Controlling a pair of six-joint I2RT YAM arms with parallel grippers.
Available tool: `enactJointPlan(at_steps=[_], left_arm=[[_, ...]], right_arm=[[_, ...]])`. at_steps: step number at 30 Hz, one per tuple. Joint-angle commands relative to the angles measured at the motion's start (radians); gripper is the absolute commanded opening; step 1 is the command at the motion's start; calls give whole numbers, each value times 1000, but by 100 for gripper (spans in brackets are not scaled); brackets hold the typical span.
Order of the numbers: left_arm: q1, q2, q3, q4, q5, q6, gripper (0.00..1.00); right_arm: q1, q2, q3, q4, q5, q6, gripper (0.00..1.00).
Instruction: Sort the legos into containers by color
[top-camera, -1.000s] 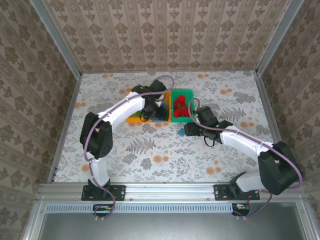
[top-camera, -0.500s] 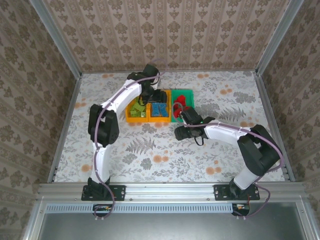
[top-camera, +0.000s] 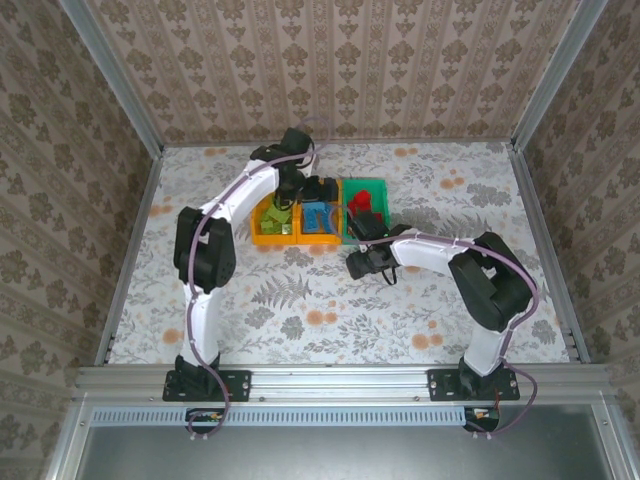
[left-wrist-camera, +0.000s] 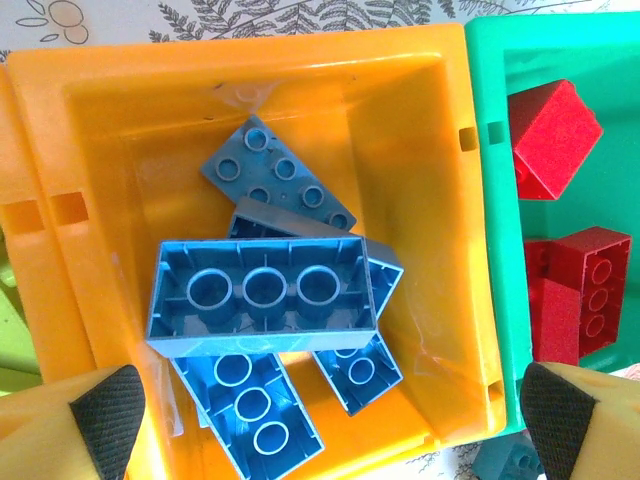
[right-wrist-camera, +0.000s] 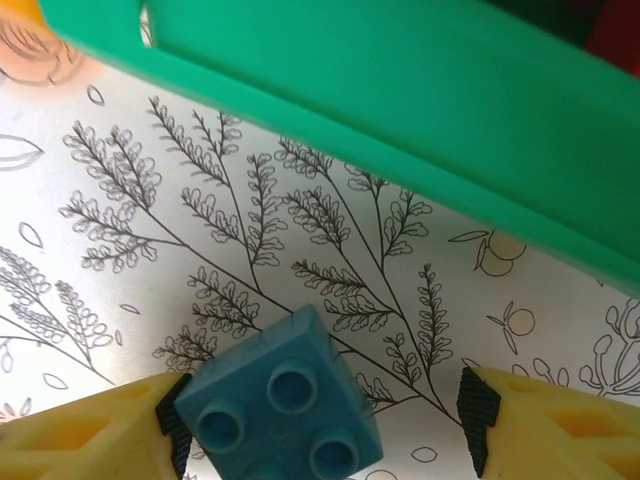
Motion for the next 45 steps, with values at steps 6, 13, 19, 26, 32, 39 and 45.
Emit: enactJointPlan(at_steps=[6, 13, 19, 26, 32, 39, 45], left_arm=[[14, -114, -75, 93, 32, -27, 100], [68, -204, -184, 145, 22, -51, 100], [96, -313, -338, 238, 8, -56, 100], [114, -374, -448, 269, -12, -56, 100], [140, -419, -509, 271, -28, -57, 100], [173, -471, -577, 285, -50, -70, 100], [195, -501, -616, 290, -53, -75, 100]], right_arm=[[16, 28, 46, -49, 13, -5, 51], [28, -51, 63, -36, -46, -14, 32], [11, -105, 148, 53, -169, 26, 32], [-46, 77, 430, 45, -324, 176, 32], [-78, 232, 609, -31, -322, 238, 32], [-88, 297, 652, -54, -307, 271, 38], [-88, 292, 645, -65, -302, 261, 72]])
